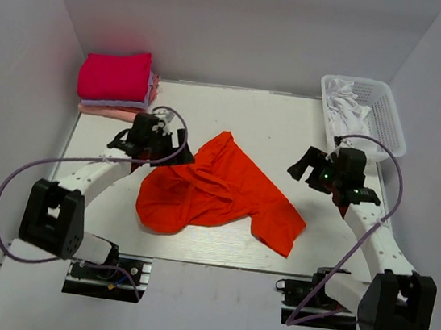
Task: Fold and stack the t-shirts
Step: Flatten out the tshirt
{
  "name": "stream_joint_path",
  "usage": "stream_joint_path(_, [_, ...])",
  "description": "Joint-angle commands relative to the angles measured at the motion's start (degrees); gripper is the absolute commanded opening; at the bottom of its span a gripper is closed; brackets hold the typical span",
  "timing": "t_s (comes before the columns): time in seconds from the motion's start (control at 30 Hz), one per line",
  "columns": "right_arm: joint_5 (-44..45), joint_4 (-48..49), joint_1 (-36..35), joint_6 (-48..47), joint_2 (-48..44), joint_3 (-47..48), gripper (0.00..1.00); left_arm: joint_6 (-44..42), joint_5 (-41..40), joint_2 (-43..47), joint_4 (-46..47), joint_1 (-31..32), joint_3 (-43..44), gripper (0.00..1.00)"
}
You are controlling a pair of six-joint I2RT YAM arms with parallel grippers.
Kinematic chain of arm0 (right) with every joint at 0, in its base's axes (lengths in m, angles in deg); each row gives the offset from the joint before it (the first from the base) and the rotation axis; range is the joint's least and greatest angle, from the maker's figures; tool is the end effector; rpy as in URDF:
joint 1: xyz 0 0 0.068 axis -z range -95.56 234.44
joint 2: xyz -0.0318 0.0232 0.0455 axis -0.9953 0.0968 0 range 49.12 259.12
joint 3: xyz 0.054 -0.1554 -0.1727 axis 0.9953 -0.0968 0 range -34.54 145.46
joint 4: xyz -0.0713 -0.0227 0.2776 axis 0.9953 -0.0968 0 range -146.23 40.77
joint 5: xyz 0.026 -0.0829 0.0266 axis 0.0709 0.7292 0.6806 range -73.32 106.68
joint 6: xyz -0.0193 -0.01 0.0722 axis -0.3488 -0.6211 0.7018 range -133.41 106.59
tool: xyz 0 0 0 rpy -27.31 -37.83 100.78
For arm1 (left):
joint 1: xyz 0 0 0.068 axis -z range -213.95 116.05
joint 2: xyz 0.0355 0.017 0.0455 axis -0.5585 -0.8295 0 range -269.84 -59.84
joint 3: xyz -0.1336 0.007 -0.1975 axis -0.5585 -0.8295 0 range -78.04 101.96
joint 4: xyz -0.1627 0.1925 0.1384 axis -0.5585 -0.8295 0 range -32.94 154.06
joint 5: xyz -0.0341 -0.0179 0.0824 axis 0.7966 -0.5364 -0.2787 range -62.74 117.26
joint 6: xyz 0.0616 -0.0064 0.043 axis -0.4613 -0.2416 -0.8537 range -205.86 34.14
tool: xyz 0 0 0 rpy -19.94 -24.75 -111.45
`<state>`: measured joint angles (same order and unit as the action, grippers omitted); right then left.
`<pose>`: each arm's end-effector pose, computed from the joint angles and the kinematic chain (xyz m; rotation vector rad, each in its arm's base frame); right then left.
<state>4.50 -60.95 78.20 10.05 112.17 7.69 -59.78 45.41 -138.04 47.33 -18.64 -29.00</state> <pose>0.3041 0.0467 0.2030 0.1990 2.1620 0.5281 0.3170 -0.1073 0.1600 -0.0717 2.4393 -0.7125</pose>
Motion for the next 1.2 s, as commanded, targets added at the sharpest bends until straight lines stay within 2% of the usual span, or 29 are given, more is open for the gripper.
stream_joint_path(0.0, [4.09,-4.35,-2.10,-1.31,3.47,2.50,0.90,-1.48,-2.76,-4.06,-0.65,4.63,6.67,0.99])
stream_joint_path(0.17, [14.70,-10.77,-4.66,-0.18,8.84,4.69,0.90,-3.94,-11.89,-16.26,-7.60,10.34,17.03,0.99])
stream_joint_path(0.33, [16.31,-9.19,-5.89,0.52,10.34,4.52,0.90,-5.08,-16.90,-19.36,-8.66,11.76,18.99,0.97])
stream_joint_path(0.37, [16.49,-9.10,-6.06,0.70,10.60,4.61,0.90,-5.08,-18.14,-19.37,-8.67,12.28,19.69,0.94])
stream_joint_path(0.47, [16.67,-7.96,-6.59,0.09,11.48,4.26,0.90,-5.60,-22.89,-21.82,-10.07,12.29,20.22,0.90])
stream_joint_path(0.57, [16.58,-8.23,-8.08,0.35,12.54,3.91,0.90,-5.61,-22.90,-23.58,-11.30,12.81,21.53,0.71])
stream_joint_path(0.6, [16.32,-7.88,-8.70,-0.34,13.06,3.38,0.90,-5.61,-22.90,-23.58,-11.31,12.81,21.54,0.57])
stream_joint_path(0.67, [16.14,-6.65,-9.66,-1.40,13.24,2.50,0.90,-5.61,-22.90,-22.53,-9.39,13.34,20.58,0.48])
stream_joint_path(0.7, [16.40,-6.64,-10.19,-1.05,13.68,2.32,0.90,-5.61,-22.12,-21.05,-8.50,13.34,19.96,0.36])
stream_joint_path(0.8, [17.19,-6.99,-11.42,-1.40,15.00,2.23,0.90,-6.14,-18.86,-18.85,-4.82,13.34,17.24,0.22])
stream_joint_path(0.87, [16.76,-6.30,-12.48,-1.40,14.91,1.62,0.90,-6.14,-17.45,-17.53,-3.66,13.34,16.01,0.00])
stream_joint_path(1.03, [17.19,-5.06,-13.88,-1.31,14.21,-0.23,0.90,-6.14,-18.68,-15.77,-1.91,13.34,14.25,0.00])
stream_joint_path(1.17, [22.18,-7.34,-15.11,0.08,14.74,-0.57,0.89,-6.75,-16.84,-13.13,-0.41,13.34,13.63,0.00])
